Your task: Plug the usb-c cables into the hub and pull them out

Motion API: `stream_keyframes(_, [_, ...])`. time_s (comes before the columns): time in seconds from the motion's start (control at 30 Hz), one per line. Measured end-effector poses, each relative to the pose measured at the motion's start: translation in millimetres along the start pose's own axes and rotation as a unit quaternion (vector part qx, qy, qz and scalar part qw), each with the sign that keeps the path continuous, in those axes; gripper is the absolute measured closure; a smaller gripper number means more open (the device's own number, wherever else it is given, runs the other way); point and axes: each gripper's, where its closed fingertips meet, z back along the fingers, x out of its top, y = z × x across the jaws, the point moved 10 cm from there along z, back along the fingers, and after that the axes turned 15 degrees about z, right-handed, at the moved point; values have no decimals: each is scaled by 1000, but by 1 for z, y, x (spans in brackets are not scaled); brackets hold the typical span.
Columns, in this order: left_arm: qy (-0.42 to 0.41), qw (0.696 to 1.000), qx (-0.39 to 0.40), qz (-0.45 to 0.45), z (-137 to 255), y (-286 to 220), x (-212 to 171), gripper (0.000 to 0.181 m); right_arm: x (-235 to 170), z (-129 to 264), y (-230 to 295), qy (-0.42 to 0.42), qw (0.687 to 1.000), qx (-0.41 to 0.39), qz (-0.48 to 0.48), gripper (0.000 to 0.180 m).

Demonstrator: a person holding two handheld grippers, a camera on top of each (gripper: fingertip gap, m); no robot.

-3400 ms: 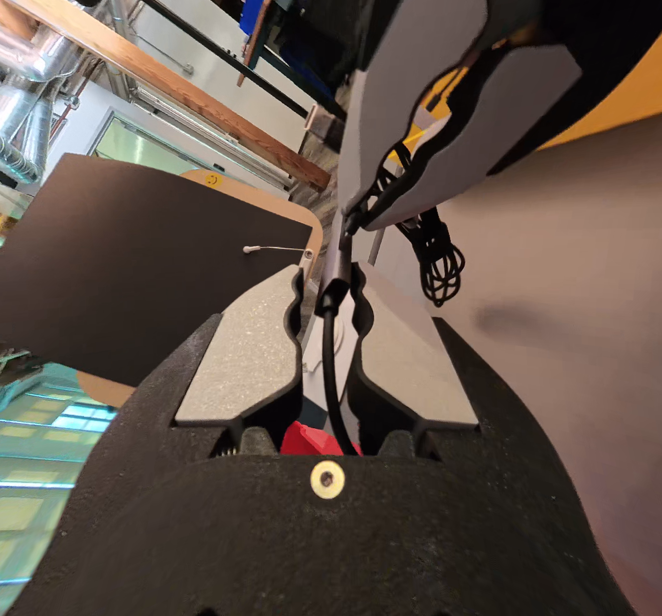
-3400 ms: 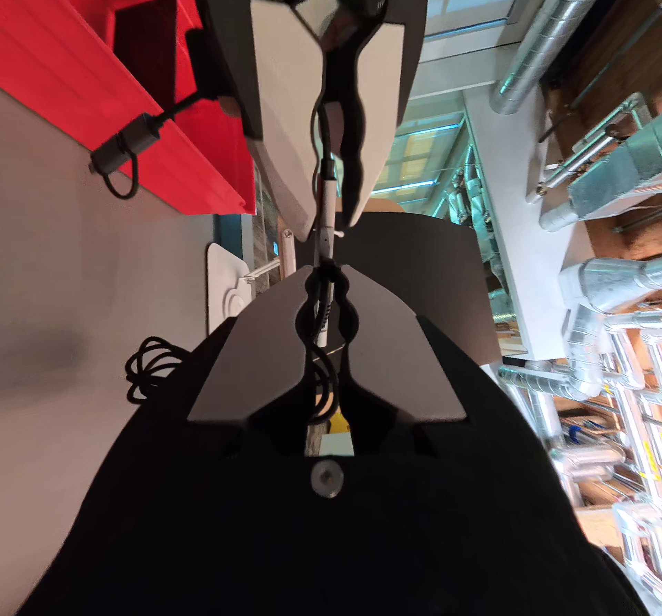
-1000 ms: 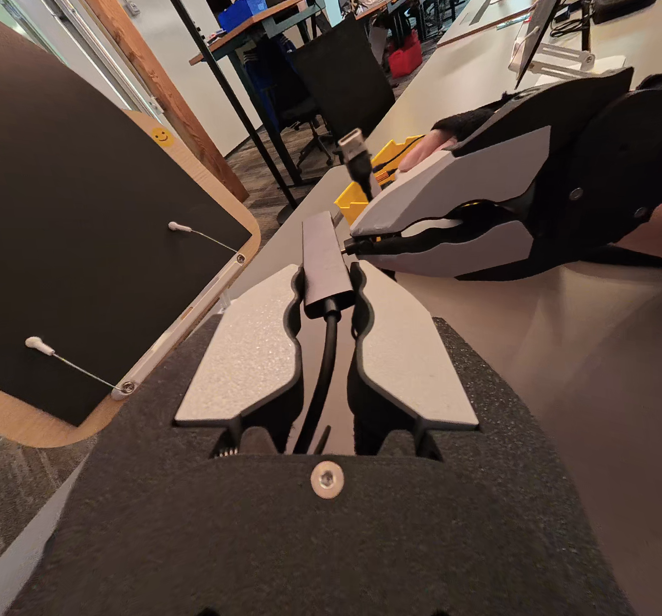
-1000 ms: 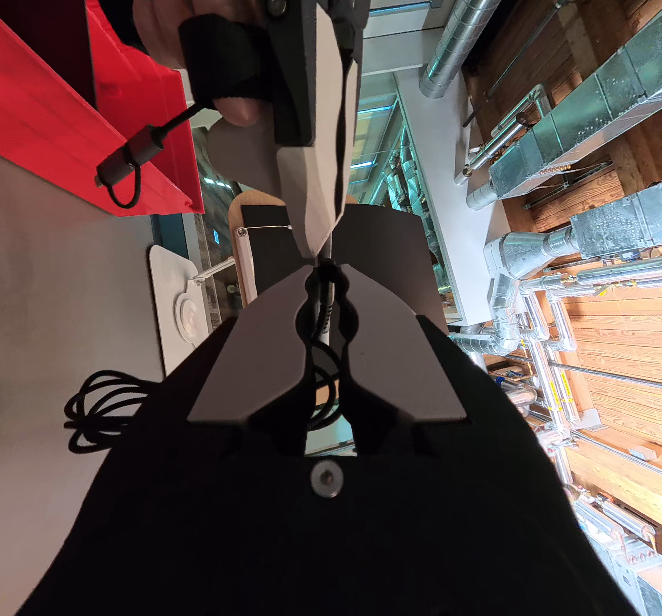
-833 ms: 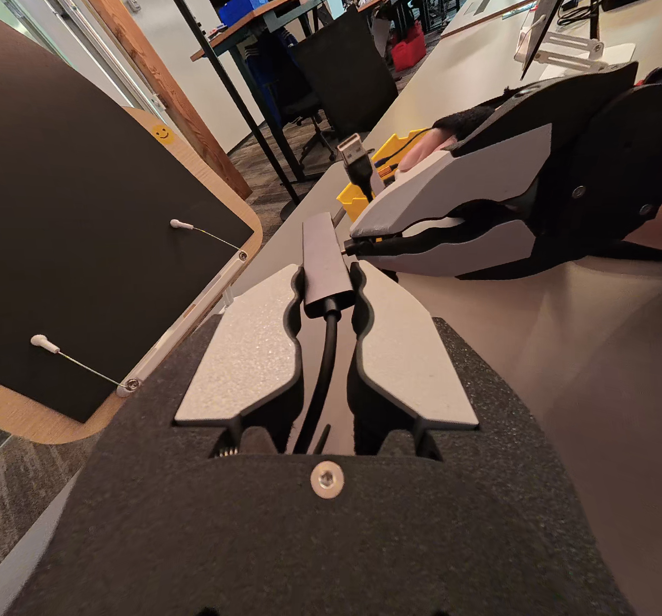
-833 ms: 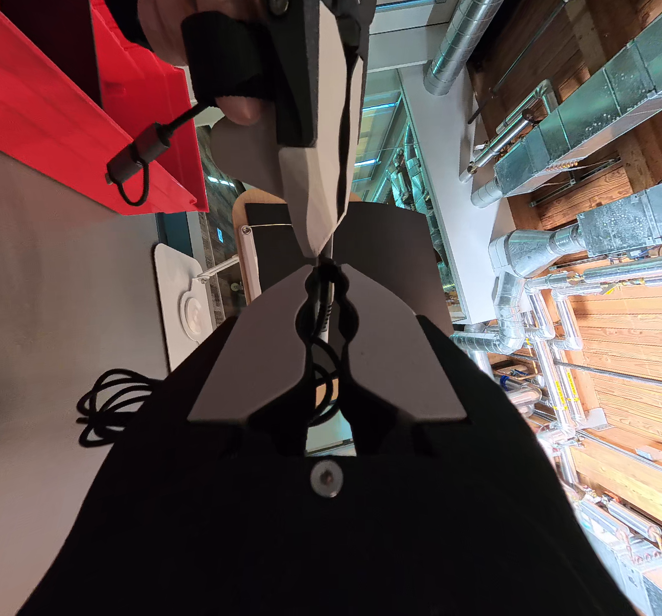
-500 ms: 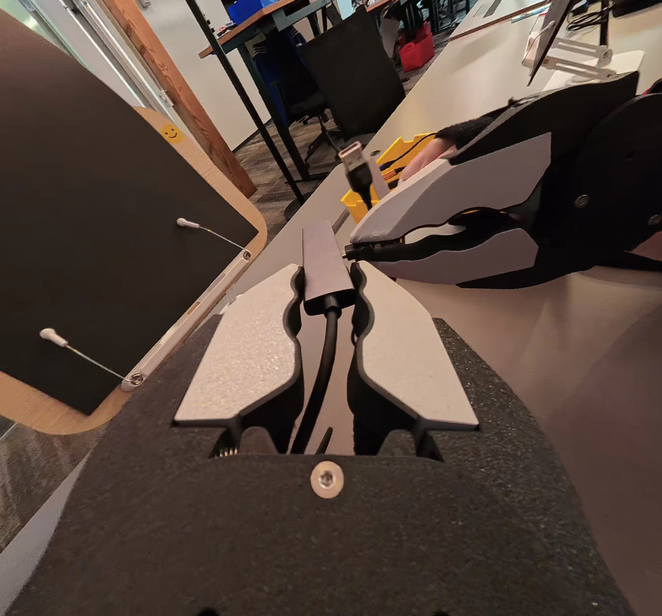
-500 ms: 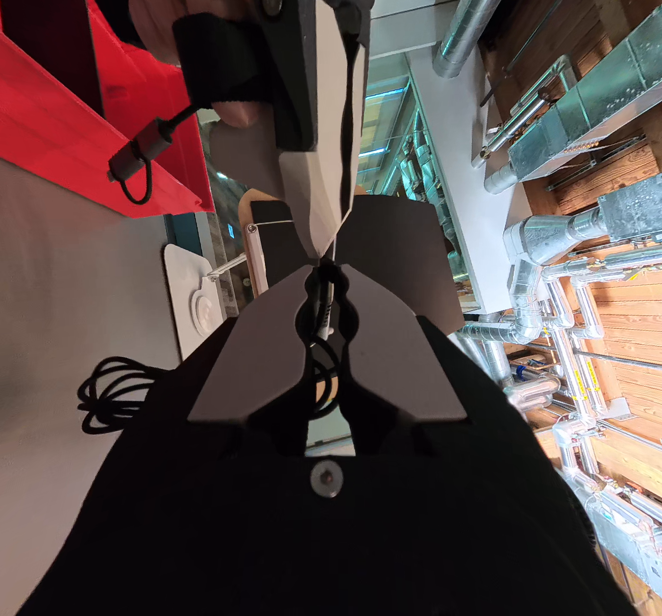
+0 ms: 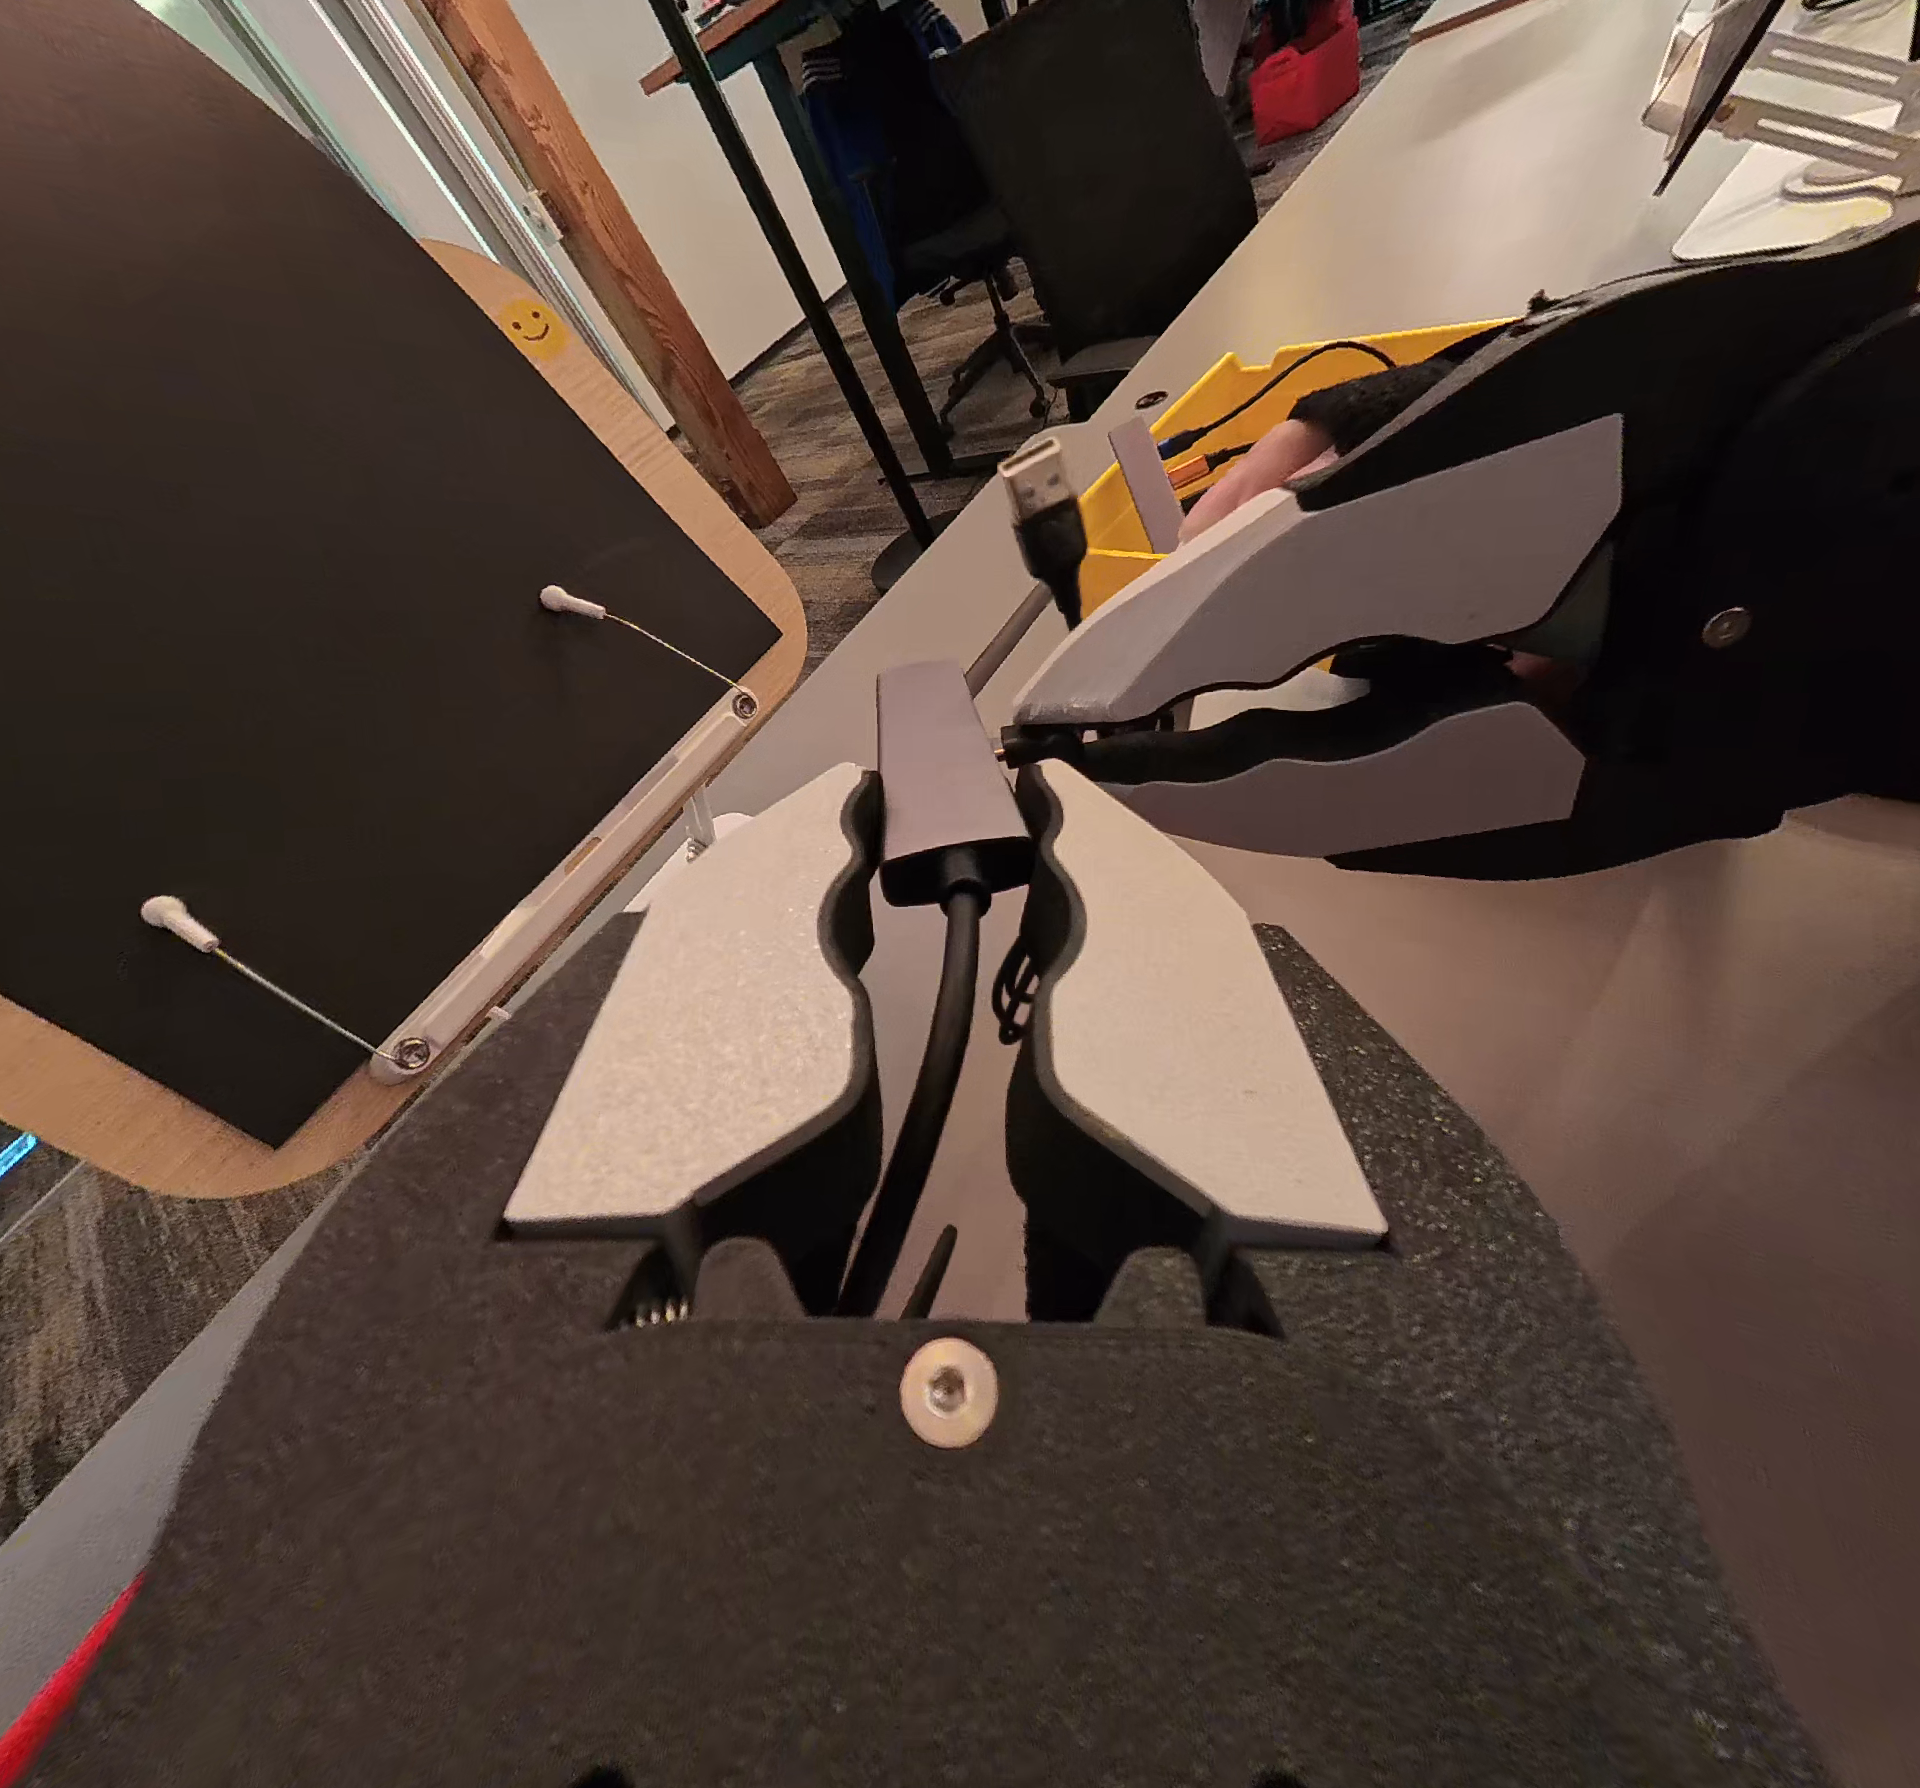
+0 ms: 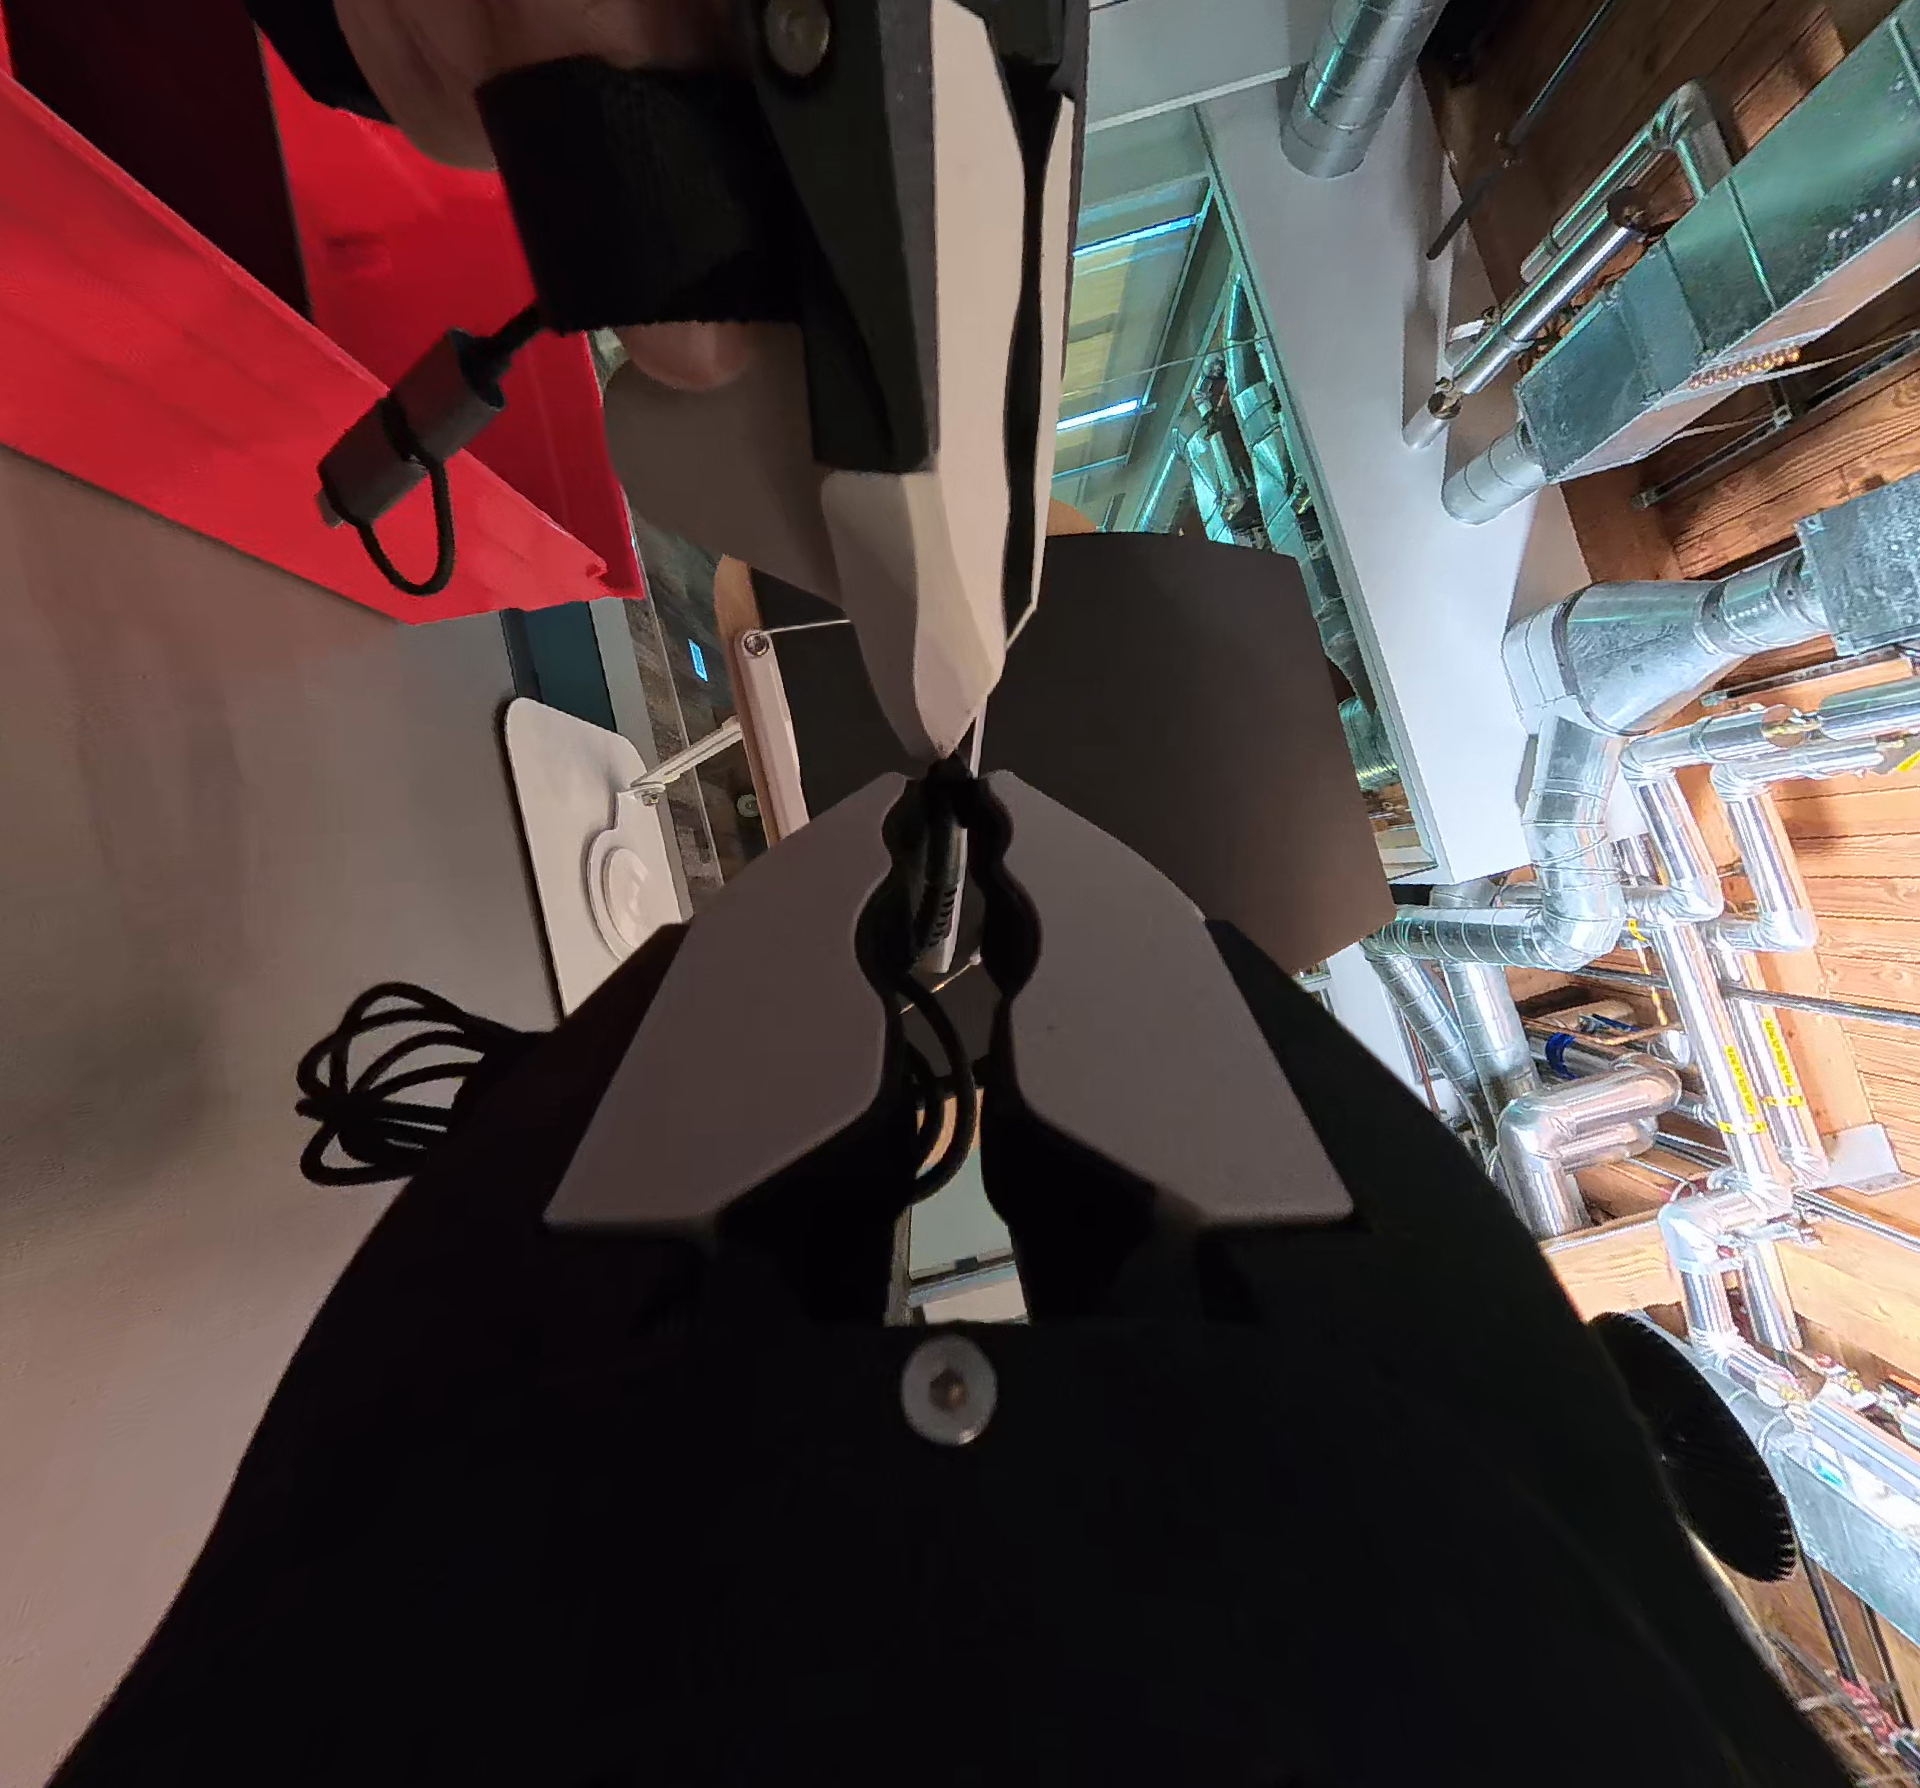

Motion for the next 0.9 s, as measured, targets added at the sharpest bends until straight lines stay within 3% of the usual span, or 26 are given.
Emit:
stream_keyframes(0.6, [-9, 1000, -7, 24, -1, 0, -1, 156, 2, -3, -3, 19, 1000, 15, 3, 172])
stream_keyframes(0.77, [11, 997, 42, -67, 2, -6, 2, 156, 2, -8, 1, 13, 1000, 11, -1, 170])
stream_keyframes(0.9, [14, 990, 42, -132, 11, -10, 6, 157, 1, -3, -2, -45, 999, 2, -16, 167])
